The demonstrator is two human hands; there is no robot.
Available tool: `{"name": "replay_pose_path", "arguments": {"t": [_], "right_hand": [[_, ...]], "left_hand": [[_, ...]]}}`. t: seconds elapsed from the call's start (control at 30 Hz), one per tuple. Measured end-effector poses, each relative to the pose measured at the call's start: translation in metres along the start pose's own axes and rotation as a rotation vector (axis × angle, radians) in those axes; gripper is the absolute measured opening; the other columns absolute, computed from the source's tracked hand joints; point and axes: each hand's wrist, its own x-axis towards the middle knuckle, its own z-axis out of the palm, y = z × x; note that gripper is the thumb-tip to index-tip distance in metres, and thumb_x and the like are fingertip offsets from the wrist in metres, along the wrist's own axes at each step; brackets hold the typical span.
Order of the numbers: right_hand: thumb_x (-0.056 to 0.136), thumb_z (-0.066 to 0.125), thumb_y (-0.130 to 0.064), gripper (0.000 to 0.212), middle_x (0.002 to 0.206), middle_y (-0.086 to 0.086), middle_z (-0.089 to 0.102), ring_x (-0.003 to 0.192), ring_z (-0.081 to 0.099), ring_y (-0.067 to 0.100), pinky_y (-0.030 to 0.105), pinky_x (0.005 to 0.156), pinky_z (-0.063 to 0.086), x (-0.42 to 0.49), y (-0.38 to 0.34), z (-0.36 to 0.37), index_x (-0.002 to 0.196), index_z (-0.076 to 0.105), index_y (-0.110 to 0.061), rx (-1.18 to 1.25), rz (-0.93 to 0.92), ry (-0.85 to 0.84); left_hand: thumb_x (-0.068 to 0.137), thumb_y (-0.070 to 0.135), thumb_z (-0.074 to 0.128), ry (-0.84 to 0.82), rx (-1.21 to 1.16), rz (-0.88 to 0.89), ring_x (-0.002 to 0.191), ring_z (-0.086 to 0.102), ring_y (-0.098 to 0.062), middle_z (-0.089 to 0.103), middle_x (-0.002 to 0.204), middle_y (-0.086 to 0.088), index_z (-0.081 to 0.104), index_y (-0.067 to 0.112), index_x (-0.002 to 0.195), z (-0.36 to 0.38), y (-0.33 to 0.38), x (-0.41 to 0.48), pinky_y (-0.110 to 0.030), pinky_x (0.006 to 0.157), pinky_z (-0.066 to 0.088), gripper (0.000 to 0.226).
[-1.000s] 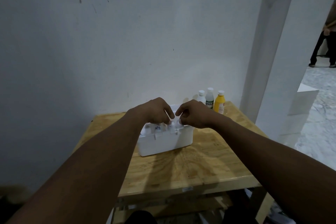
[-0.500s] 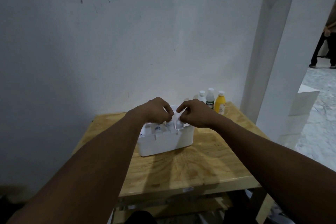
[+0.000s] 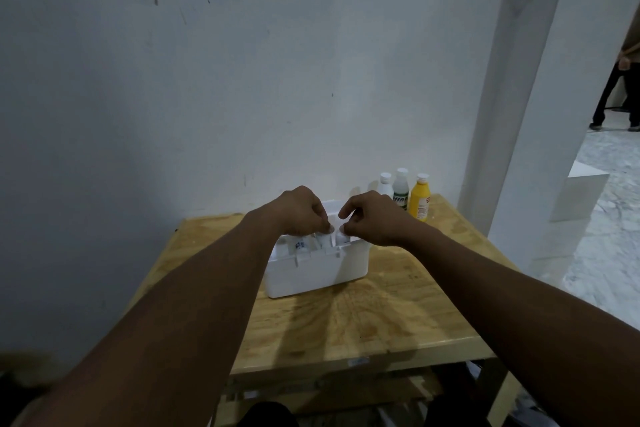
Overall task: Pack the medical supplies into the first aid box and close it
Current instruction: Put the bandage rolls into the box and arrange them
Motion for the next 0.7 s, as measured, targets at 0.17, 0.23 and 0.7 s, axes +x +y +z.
{"name": "replay_pose_path", "arguments": {"t": [0.17, 0.23, 0.7], "right_hand": [[0.08, 0.076, -0.011, 0.031, 0.083, 0.0, 0.067, 0.087, 0.068, 0.019, 0.029, 0.078, 0.055, 0.0002, 0.0019, 0.0007, 0.11, 0.07, -0.014, 0.038, 0.004, 0.012], [0.077, 0.078, -0.01, 0.032, 0.088, 0.004, 0.07, 0.088, 0.07, 0.02, 0.032, 0.081, 0.057, 0.0011, 0.0029, 0.0008, 0.108, 0.071, -0.015, 0.048, 0.008, 0.024], [0.082, 0.073, -0.017, 0.024, 0.088, 0.008, 0.076, 0.083, 0.074, 0.018, 0.031, 0.078, 0.058, 0.0016, 0.0044, 0.0032, 0.106, 0.073, -0.014, 0.091, 0.004, 0.105]], "left_hand": [[0.069, 0.025, 0.091, -0.034, -0.012, -0.019, 0.092, 0.07, -0.024, 0.073, 0.1, -0.007, 0.076, 0.02, 0.102, -0.001, -0.0017, 0.0013, -0.037, 0.083, 0.059, 0.037], [0.068, 0.02, 0.092, -0.074, -0.037, -0.021, 0.096, 0.07, -0.026, 0.075, 0.1, -0.007, 0.076, 0.021, 0.104, -0.0032, -0.0014, 0.0011, -0.042, 0.09, 0.059, 0.04], [0.079, -0.004, 0.075, -0.14, -0.193, -0.01, 0.104, 0.072, -0.031, 0.078, 0.103, -0.012, 0.073, 0.011, 0.111, -0.0079, -0.0024, -0.0032, -0.044, 0.097, 0.057, 0.035]]}}
